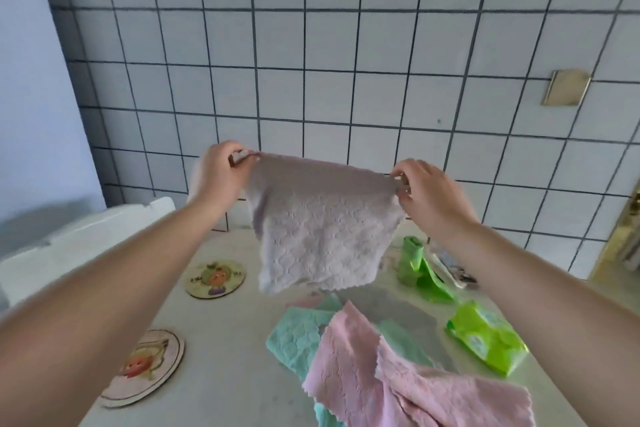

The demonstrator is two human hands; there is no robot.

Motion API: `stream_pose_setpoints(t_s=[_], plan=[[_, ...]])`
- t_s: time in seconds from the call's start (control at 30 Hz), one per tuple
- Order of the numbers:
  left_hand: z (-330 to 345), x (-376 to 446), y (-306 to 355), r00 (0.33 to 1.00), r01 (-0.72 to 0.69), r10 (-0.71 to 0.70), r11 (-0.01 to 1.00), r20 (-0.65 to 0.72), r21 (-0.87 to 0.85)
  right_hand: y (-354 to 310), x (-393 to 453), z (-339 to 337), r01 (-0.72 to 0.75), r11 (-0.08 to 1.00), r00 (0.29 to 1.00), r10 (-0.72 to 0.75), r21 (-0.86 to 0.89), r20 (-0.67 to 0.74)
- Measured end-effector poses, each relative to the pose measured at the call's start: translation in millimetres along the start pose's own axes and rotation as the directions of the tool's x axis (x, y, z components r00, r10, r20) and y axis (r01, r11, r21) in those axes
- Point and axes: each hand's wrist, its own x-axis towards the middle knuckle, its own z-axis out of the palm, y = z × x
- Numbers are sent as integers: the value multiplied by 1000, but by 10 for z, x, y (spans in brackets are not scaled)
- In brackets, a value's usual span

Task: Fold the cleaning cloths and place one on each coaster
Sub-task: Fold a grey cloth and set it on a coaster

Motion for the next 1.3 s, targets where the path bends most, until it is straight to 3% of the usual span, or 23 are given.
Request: stream_pose_setpoints(t_s=[0.1, 0.2, 0.3, 0.4, 0.53, 0.63, 0.73, 0.83, 0.97, 1.13, 1.3], plan=[[-103, -333, -230, 997, -3, -3, 997, -81, -82, -63, -229, 179, 19, 1000, 996, -21, -23, -82], [-243, -818, -590, 997, -31, 21, 989, -73, -143, -136, -617, 468, 86, 996, 988, -86, -13, -131], [-511, -1385, -824, 998, -42, 30, 979, -59, -201, -215, -1031, 700, -4, 968, 994, 32, 252, -106], [-785, -2056, -987, 999, 9, -17, 976, -32, -216, -377, -1536, 839, -128, 850, 986, 162, 511, -24], [-1093, -2974, -1095, 991, 93, -85, 993, 107, -71, -602, -2315, 949, -182, 730, 983, 125, 658, 134], [-1286, -3494, -1081, 966, 126, -130, 991, 222, 33, -656, -2813, 1024, -209, 748, 963, 47, 630, 264], [-1378, -3884, -1181, 955, 159, -138, 986, 263, -58, -687, -3176, 1085, -204, 796, 949, 17, 571, 315], [-1435, -4205, -1330, 920, 210, -176, 976, 350, -60, -701, -3436, 1155, -343, 722, 881, 26, 600, 472], [-1469, -4502, -1397, 874, 263, -227, 965, 430, -24, -665, -3609, 1178, -386, 737, 830, 14, 555, 558], [-1430, -4605, -1439, 767, 417, -365, 908, 527, 23, -674, -3664, 1186, -411, 742, 741, -66, 530, 668], [-1331, -4410, -1601, 853, 235, -268, 963, 448, 129, -586, -3487, 1430, -216, 877, 832, -64, 429, 551]])
